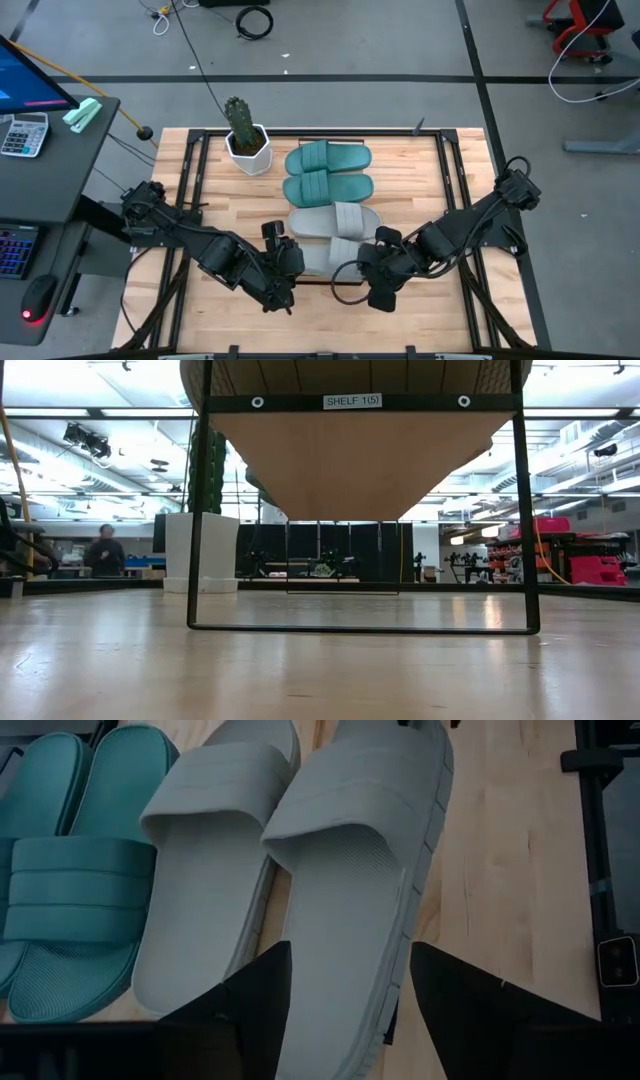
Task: Pick and place slides into the shelf
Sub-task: Put the gray slide on the shelf
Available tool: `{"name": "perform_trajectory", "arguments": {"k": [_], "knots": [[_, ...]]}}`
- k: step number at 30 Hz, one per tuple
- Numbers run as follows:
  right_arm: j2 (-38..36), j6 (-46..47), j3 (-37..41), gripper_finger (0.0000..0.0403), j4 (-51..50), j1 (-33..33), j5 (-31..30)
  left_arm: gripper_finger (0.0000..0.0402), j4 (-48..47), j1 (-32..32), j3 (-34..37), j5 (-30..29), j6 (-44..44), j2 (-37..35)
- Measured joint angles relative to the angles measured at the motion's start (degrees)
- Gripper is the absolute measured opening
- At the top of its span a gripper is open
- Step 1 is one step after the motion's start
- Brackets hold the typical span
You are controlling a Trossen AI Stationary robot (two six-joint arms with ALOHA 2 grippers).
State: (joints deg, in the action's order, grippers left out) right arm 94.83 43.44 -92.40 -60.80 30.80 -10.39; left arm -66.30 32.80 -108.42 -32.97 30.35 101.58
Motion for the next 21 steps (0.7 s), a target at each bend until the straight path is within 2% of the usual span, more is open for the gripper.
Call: {"name": "perform_trajectory", "arguments": {"k": [7,17,21], "knots": [[1.6,-1.2,0.0,0.0133,-0.4,-0.3,0.2,0.0214,0.0,0.0,0.0,0.0,0.0,0.0],[1.7,-1.4,0.0,0.004,-0.4,-0.4,-1.9,0.0208,0.1,0.0,0.0,0.0,0.5,0.0],[1.7,-1.4,0.0,0.0018,-0.5,-0.4,-1.9,0.021,0.1,0.0,0.0,0.0,0.5,0.0]]}}
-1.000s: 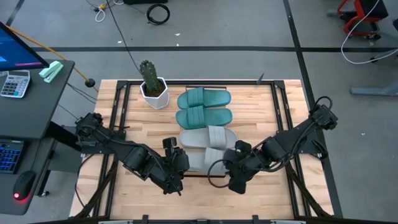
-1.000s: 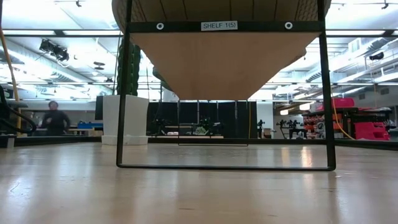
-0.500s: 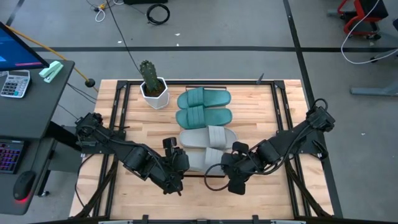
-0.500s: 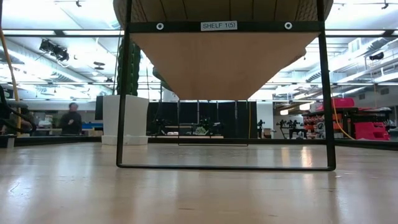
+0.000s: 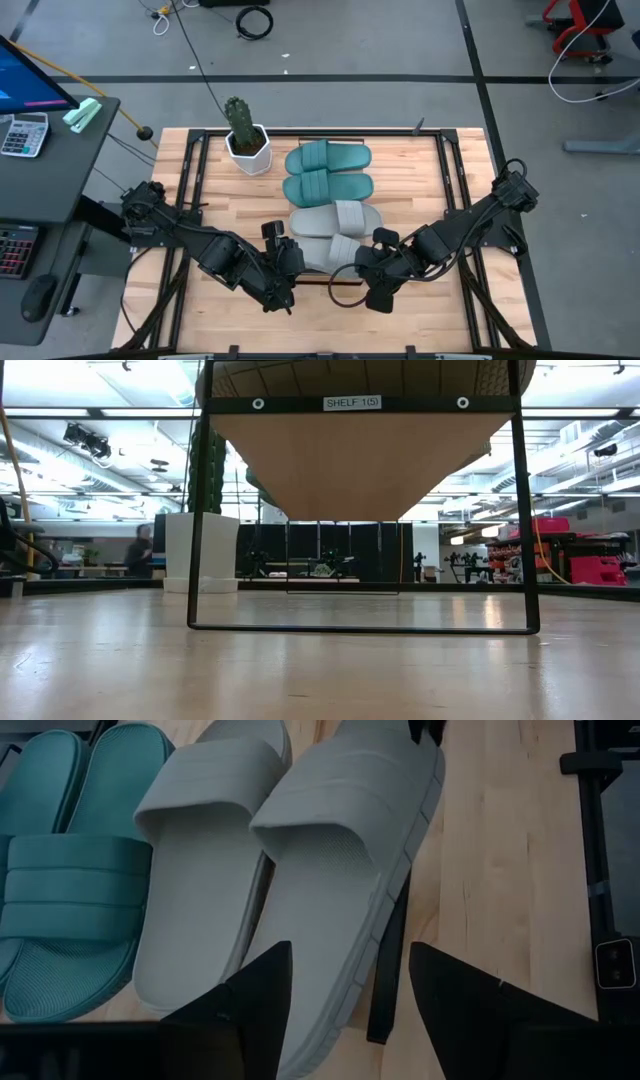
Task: Pick and place slides into the shelf
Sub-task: Put the gray slide on the shelf
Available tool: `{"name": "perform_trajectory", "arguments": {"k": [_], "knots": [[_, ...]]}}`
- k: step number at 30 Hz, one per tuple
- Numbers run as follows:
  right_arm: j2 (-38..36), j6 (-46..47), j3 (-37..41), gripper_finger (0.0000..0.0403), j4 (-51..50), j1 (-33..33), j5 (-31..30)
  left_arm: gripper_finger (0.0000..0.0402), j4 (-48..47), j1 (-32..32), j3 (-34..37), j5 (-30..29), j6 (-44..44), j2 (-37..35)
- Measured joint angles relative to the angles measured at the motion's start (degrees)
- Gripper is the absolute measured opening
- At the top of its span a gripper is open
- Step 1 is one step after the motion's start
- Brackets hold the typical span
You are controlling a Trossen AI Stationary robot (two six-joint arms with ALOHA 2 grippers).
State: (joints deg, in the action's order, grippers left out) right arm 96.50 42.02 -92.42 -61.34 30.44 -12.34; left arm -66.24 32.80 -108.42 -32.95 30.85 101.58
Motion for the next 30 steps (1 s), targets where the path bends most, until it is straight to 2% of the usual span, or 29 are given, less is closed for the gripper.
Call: {"name": "perform_trajectory", "arguments": {"k": [15,21,30], "knots": [[-0.1,-4.0,-1.2,0.0015,-4.4,-1.1,0.3,0.0206,0.0,0.1,0.0,0.1,0.0,0.0],[-0.1,-6.0,-3.5,0.0012,-8.7,-1.2,-1.9,0.0207,0.0,0.2,0.0,0.1,0.0,0.0],[-0.1,-9.0,-3.5,0.0011,-9.8,-2.4,-2.6,0.0205,0.3,0.2,0.0,0.4,-0.1,0.0]]}}
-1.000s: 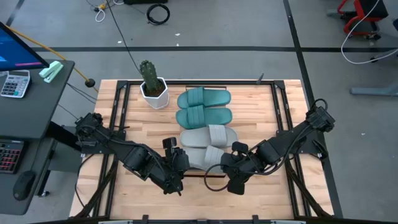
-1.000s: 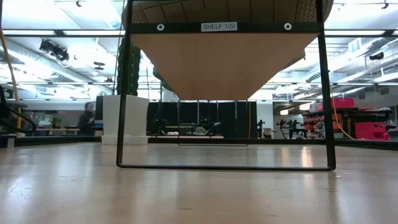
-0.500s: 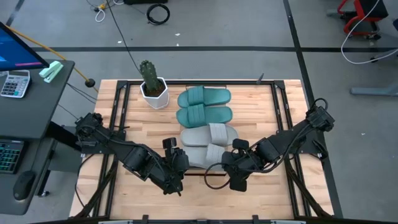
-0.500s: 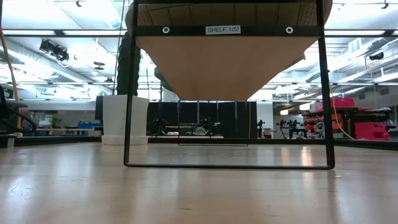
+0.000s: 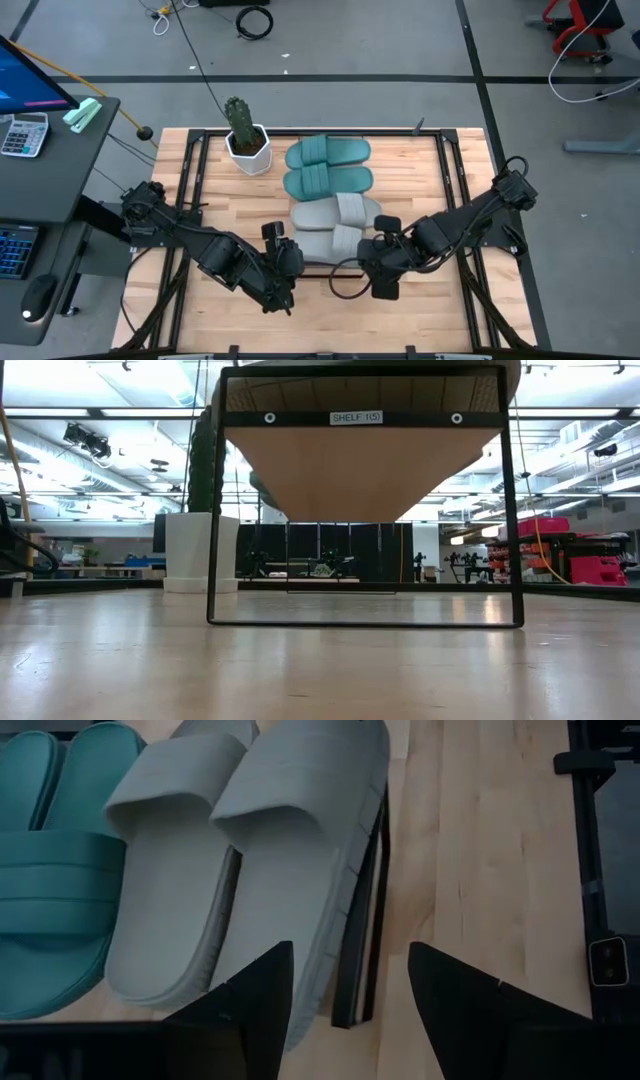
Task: Pick and place slides into the shelf
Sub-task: Put the gray slide on the shelf
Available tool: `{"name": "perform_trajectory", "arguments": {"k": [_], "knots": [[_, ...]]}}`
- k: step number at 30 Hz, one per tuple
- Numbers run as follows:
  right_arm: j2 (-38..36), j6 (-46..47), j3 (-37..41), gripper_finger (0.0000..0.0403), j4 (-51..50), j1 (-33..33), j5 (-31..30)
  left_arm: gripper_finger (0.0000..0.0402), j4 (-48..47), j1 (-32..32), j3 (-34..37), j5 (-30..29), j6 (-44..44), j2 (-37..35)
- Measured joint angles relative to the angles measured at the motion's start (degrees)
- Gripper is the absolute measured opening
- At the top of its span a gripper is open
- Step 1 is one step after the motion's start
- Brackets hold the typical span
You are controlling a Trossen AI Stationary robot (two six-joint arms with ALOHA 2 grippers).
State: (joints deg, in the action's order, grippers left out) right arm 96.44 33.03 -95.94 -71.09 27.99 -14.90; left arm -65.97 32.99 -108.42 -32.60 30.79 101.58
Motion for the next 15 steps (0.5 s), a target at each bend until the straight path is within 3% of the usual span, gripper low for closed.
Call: {"name": "perform_trajectory", "arguments": {"k": [15], "knots": [[0.2,-2.7,3.4,0.001,0.6,-0.9,-0.2,0.0203,0.9,0.0,0.0,1.3,-1.5,0.0]]}}
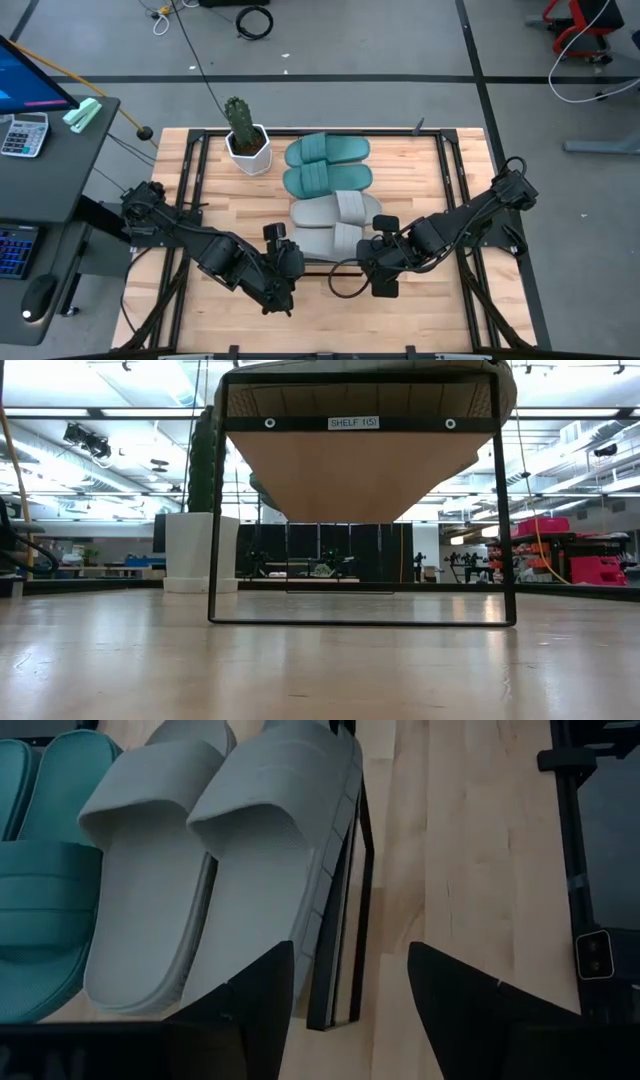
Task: Pick and place slides into the shelf
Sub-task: Put the gray slide on the shelf
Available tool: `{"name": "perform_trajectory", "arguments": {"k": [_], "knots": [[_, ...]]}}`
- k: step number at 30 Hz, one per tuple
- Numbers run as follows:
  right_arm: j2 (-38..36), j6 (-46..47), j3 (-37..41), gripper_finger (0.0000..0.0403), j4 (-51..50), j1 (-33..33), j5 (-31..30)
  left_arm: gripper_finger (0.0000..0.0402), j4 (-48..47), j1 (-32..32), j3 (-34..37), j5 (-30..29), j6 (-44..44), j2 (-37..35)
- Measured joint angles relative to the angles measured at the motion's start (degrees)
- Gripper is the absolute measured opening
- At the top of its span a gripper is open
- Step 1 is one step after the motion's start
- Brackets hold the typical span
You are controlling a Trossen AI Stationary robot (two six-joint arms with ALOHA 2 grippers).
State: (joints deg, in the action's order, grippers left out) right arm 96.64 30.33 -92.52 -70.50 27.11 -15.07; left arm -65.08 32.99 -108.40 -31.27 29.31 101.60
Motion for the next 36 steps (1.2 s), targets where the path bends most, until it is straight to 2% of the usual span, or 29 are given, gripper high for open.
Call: {"name": "perform_trajectory", "arguments": {"k": [6,17,29,36], "knots": [[0.0,0.0,0.1,0.001,0.0,0.0,-0.2,0.0204,0.0,0.0,0.0,0.0,0.0,0.0],[0.2,0.0,0.2,0.001,-0.9,0.0,-5.0,0.0206,2.1,0.0,0.0,0.5,-1.4,0.0],[0.4,0.1,-2.2,0.0011,-1.4,0.7,-6.0,0.0201,3.5,0.0,0.0,1.1,-2.1,0.0],[0.4,0.7,-2.3,0.0047,-1.4,0.2,-4.4,0.02,3.7,0.0,0.0,1.1,-1.9,0.0]]}}
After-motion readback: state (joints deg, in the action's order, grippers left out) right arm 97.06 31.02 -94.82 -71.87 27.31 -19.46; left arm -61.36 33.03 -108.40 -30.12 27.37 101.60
